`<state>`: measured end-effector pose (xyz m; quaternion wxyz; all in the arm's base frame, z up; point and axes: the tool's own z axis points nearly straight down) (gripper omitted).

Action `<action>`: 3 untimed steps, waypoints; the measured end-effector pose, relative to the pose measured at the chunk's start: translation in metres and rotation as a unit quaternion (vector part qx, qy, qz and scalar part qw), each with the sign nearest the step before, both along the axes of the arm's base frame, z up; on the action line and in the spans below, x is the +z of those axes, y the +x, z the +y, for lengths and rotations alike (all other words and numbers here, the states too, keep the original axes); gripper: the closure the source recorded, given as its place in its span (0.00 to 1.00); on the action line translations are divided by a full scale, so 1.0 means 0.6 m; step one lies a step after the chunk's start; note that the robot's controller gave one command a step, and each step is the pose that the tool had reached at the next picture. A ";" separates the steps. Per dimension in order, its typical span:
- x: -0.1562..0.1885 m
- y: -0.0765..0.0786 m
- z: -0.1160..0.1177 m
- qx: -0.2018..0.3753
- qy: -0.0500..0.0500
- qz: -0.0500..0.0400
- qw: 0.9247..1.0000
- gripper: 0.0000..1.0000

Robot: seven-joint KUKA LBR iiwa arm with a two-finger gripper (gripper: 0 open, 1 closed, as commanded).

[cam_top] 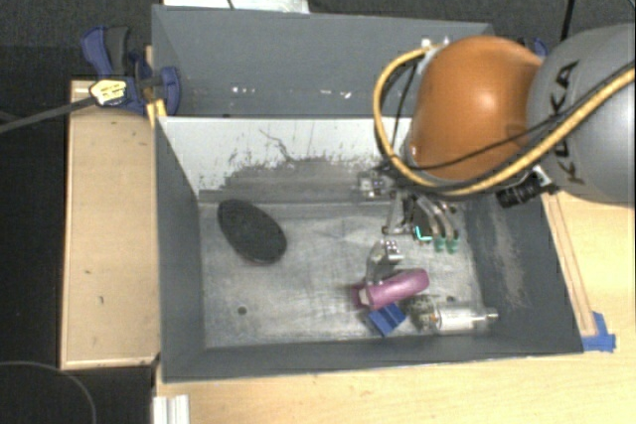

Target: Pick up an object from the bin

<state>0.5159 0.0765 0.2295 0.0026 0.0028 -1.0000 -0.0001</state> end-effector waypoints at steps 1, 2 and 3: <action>-0.035 -0.002 0.096 -0.110 0.000 -0.002 0.994 0.00; -0.269 0.110 0.158 -0.003 0.001 -0.004 1.000 0.00; -0.263 0.111 0.158 -0.005 0.001 -0.004 1.000 1.00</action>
Offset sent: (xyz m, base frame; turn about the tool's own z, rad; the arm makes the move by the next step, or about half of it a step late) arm -0.0011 0.0552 -0.0209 0.2229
